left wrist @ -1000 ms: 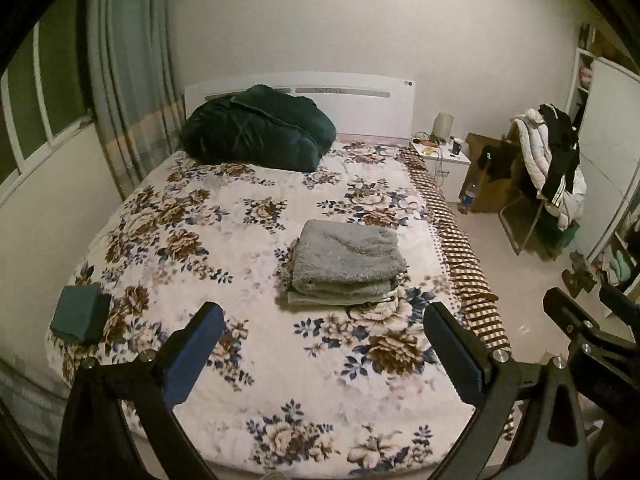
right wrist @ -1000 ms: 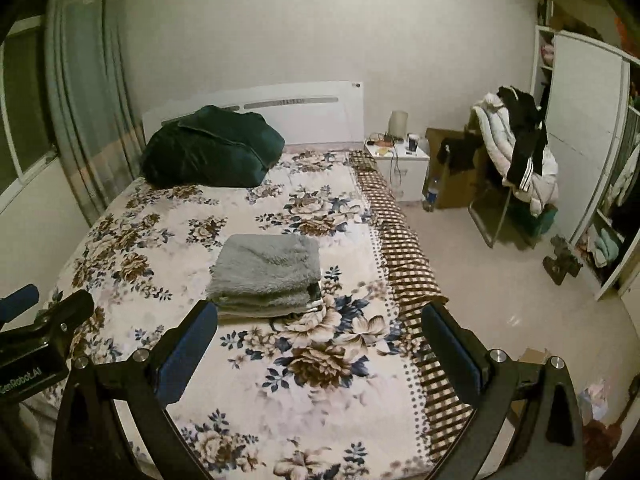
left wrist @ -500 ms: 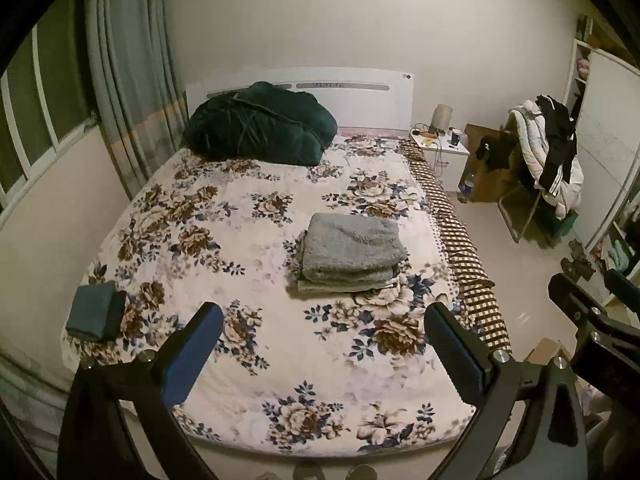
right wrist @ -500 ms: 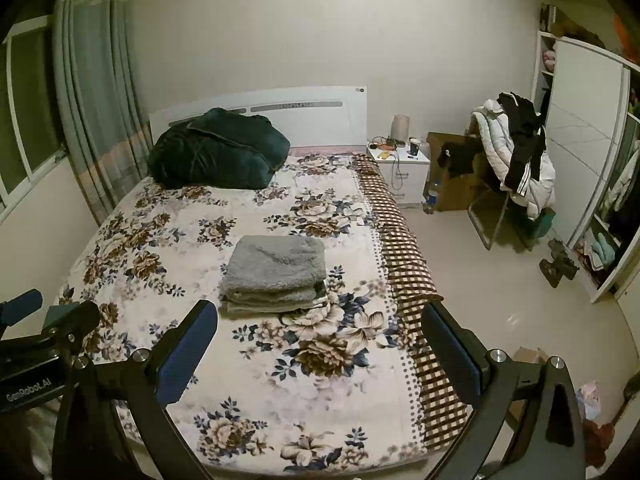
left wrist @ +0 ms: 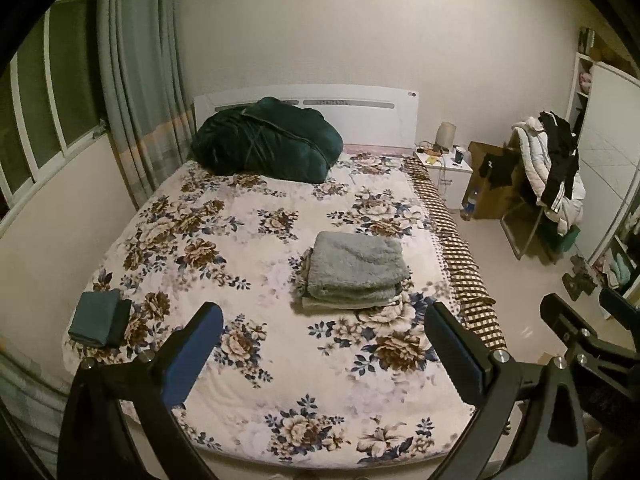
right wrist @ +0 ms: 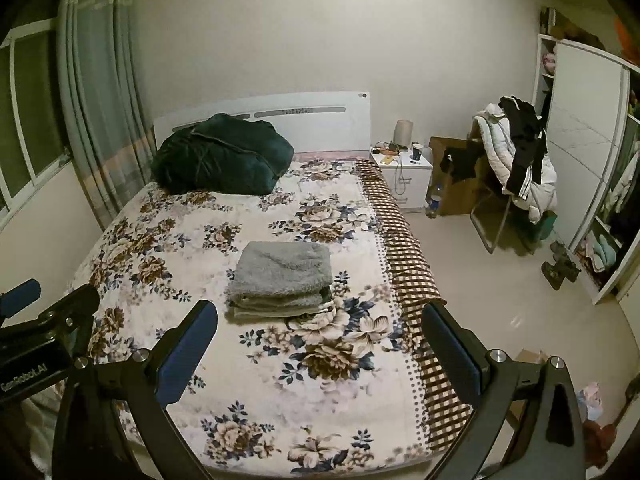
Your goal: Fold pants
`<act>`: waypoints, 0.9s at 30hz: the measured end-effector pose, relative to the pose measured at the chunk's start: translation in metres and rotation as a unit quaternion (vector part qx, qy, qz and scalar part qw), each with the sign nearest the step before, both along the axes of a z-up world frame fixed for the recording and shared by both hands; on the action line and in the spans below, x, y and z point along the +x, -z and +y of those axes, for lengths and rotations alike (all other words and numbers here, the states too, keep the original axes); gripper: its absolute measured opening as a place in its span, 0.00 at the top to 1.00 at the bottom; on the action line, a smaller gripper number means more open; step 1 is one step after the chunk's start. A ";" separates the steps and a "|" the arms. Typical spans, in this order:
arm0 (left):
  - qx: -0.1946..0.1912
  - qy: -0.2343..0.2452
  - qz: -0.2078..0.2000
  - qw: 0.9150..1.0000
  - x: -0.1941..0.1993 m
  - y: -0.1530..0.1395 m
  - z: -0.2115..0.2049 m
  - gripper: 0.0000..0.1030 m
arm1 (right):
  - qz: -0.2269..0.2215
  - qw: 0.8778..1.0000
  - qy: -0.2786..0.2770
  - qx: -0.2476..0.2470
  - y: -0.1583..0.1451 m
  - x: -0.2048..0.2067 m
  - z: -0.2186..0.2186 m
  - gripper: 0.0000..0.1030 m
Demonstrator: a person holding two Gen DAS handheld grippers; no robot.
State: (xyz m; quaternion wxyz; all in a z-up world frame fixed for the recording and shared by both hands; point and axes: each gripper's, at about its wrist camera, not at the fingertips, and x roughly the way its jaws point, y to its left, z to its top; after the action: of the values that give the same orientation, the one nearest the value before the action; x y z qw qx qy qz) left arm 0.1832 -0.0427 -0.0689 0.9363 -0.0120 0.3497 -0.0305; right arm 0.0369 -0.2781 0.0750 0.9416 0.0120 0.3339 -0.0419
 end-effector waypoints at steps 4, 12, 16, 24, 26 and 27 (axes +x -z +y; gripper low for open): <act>0.002 -0.001 0.000 1.000 -0.002 0.001 0.002 0.00 | 0.003 1.000 -0.003 0.000 0.001 0.002 -0.001 0.00; 0.006 -0.004 0.000 1.000 -0.004 0.002 0.002 0.00 | 0.003 1.000 -0.009 0.003 0.004 0.004 -0.005 0.00; 0.007 -0.001 0.002 1.000 -0.003 0.001 0.000 0.00 | 0.002 1.000 -0.009 0.004 0.003 0.005 -0.007 0.00; 0.008 -0.001 0.002 1.000 -0.003 0.001 0.000 0.00 | 0.003 1.000 -0.011 0.005 0.004 0.008 -0.008 0.00; 0.008 0.001 0.002 1.000 -0.001 0.002 0.001 0.00 | 0.003 1.000 -0.013 0.005 0.004 0.008 -0.008 0.00; 0.009 0.000 0.001 1.000 -0.001 0.002 0.001 0.00 | 0.002 1.000 -0.013 0.004 0.004 0.008 -0.008 0.00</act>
State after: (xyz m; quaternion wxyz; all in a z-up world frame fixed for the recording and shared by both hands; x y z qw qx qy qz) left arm 0.1822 -0.0418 -0.0710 0.9359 -0.0037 0.3512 -0.0277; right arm 0.0453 -0.2861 0.0706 0.9413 0.0117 0.3363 -0.0283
